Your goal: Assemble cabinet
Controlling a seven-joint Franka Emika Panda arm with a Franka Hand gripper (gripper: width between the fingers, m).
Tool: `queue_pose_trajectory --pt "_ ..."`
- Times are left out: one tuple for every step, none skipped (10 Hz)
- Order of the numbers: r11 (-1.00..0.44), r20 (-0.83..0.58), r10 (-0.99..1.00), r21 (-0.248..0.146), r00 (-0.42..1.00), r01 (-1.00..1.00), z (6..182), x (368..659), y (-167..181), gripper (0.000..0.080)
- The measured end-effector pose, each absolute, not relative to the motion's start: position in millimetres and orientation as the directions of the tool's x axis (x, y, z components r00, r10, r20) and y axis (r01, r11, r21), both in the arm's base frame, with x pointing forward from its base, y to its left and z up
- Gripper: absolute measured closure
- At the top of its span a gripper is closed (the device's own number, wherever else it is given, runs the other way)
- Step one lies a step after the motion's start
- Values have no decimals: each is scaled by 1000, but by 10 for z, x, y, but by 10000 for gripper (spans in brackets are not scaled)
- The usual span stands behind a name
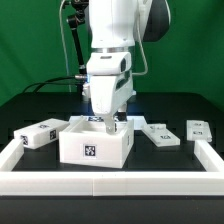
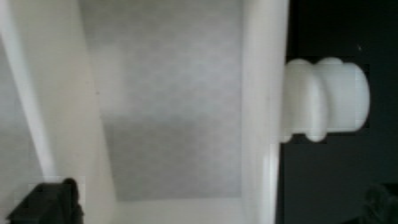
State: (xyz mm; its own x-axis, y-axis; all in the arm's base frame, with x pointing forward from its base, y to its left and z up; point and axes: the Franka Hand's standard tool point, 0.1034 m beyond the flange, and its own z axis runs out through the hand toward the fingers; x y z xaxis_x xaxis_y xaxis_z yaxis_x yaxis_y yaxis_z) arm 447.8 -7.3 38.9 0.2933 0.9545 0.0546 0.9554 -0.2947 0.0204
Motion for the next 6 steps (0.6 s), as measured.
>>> queue_pose_trajectory --pt "-295 57 954 27 293 955 388 4489 -73 140" --pt "-296 59 954 35 293 955 385 4488 -72 140" --pt "-296 60 954 37 293 955 376 4475 -69 278" --pt "-296 59 954 31 294 955 352 4455 -67 415" --pt "-297 58 954 29 295 955 341 4448 -69 415" --pt "-299 58 953 28 297 954 340 4447 -82 598"
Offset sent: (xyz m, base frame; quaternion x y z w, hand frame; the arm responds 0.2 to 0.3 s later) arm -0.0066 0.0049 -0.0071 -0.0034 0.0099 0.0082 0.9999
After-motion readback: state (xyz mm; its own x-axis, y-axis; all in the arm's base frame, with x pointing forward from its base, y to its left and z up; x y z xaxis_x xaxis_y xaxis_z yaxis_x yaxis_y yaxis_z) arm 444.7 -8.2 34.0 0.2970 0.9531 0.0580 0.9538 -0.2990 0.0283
